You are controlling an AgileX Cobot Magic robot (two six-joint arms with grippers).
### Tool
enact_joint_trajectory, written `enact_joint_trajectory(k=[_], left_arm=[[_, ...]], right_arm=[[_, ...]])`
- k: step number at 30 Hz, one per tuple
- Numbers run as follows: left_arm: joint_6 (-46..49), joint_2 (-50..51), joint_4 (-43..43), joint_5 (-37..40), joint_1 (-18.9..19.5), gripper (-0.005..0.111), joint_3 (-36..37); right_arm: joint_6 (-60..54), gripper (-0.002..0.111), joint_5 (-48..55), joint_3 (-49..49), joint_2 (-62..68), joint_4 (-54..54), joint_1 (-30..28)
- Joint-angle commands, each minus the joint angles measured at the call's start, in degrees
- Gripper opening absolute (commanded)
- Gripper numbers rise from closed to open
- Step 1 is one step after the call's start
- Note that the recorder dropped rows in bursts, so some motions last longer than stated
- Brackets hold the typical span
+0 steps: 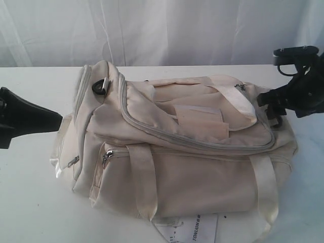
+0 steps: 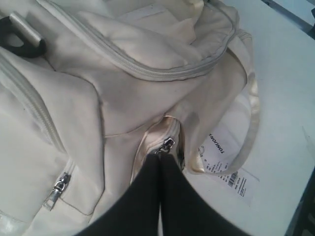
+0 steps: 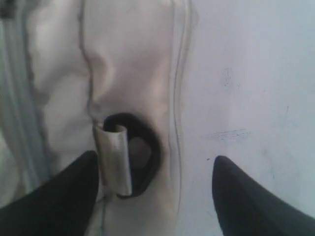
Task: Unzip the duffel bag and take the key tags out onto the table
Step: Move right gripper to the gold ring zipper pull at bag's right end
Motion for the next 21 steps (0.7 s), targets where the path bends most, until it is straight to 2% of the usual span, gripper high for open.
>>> enact_joint_trajectory(k=[1, 3, 5, 8, 11, 13, 17, 19, 21], left_arm=[[1.66, -0.11, -2.44, 1.90, -0.14, 0.000, -0.34], [2.08, -0.11, -2.94, 2.02, -0.14, 0.000, -0.34], [2.56, -0.11, -3.06, 2.02, -0.14, 0.000, -0.34], [2.73, -0.11, -3.06, 2.02, -0.14, 0.000, -0.34], [2.70, -0.11, -3.06, 2.20, -0.14, 0.000, -0.34], [2.70, -0.11, -3.06, 2.20, -0.14, 0.000, -0.34], [2.70, -0.11, -3.06, 2.20, -0.14, 0.000, -0.34], [2.70, -0.11, -3.06, 2.20, -0.14, 0.000, -0.34], [2.70, -0.11, -3.06, 2.20, -0.14, 0.000, -0.34]], right_arm=[[-1.57, 0.062, -0.73, -0.56, 4.27, 1.49, -0.94], [-5.22, 0.061, -0.46, -0.56, 5.74, 6.75, -0.94], [-10.72, 0.056, 0.42, -0.56, 6.90, 13.74, -0.94], [-18.05, 0.037, 3.06, -0.56, 7.30, 21.23, -0.94], [-18.39, 0.019, 4.84, -1.36, 6.92, 21.58, -0.94], [-17.90, 0.016, 6.30, -2.25, 6.35, 19.01, -1.04], [-8.95, 0.021, 9.26, -4.66, 4.65, 11.00, -1.68], [-6.95, 0.032, 9.87, -5.73, 3.48, 8.32, -2.08], [-6.67, 0.048, 9.38, -6.12, 2.26, 8.31, -2.36]])
